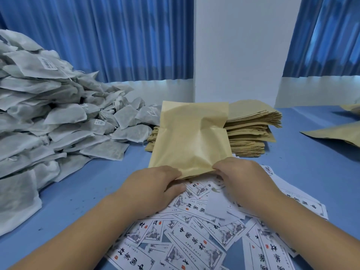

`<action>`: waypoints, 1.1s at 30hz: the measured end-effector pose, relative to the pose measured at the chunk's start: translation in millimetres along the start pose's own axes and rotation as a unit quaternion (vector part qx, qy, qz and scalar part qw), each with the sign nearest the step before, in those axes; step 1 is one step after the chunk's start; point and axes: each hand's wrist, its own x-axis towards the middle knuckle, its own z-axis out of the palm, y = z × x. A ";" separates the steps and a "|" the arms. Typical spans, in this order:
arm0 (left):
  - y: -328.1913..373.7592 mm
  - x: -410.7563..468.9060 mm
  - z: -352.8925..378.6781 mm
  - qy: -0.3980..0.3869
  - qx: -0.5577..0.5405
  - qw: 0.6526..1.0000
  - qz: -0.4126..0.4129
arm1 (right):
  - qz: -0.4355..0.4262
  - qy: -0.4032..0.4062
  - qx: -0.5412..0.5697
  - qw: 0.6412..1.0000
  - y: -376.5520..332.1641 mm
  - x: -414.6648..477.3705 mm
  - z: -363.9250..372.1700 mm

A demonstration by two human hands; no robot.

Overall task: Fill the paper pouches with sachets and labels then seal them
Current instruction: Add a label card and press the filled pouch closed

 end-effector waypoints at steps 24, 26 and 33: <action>-18.8 -13.7 -32.2 0.325 0.014 0.945 0.026 | -0.096 0.228 0.005 0.969 12.5 -18.3 -27.4; -20.0 -14.3 -33.6 0.329 0.029 0.944 0.030 | -0.090 0.239 0.004 0.967 12.1 -17.8 -25.2; -4.8 -9.0 -26.8 0.291 0.040 0.954 0.059 | -0.090 0.262 0.015 0.961 15.3 -17.1 -24.5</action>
